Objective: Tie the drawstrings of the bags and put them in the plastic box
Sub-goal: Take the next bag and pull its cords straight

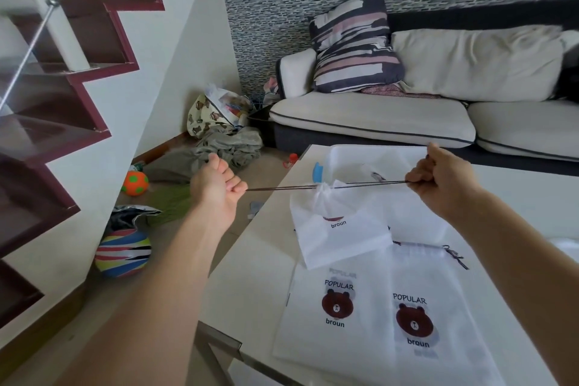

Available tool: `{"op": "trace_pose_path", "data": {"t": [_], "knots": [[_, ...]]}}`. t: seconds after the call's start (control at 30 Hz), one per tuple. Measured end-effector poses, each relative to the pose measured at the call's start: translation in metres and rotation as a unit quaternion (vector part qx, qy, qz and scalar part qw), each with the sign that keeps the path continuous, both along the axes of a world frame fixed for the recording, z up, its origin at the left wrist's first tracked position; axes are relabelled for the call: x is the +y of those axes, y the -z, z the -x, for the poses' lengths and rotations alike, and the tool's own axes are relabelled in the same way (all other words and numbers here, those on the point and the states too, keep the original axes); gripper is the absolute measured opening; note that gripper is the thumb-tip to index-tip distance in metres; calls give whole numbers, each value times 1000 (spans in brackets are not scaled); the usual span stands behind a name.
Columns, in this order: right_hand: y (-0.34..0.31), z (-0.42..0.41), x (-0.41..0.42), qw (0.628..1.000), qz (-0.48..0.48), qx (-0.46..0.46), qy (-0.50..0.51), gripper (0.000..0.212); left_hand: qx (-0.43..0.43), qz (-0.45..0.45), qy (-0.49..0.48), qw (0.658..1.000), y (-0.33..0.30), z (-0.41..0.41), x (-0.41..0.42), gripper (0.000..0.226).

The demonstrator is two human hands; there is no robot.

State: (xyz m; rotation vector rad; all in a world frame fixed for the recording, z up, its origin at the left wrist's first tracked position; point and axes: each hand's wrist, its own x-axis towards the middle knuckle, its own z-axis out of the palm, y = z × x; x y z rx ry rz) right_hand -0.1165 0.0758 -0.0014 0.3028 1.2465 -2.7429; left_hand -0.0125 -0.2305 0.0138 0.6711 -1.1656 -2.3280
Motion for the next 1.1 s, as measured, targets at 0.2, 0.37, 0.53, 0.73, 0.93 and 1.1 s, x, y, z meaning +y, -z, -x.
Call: {"op": "trace_pose_path", "data": {"t": [0.2,0.37,0.53,0.73,0.93,1.1], "knots": [[-28,-40,-44,955,-173,114,-212,43,42,121,122,984,-13,-12,52,36],[-40,-65,-64,897,-183,221,-336,22,61,219,206,952,-3,-8,93,32],[-38,-62,-60,898,-194,267,-291,18,77,174,156,969,0,-13,94,25],[-30,-62,-60,886,-238,307,-253,25,3,211,88,973,3,-13,88,29],[-38,-68,-70,857,-264,401,-190,15,-10,273,235,933,-4,-18,99,36],[-32,-66,-77,825,-331,418,-185,16,-3,114,342,933,-10,-18,105,48]]}}
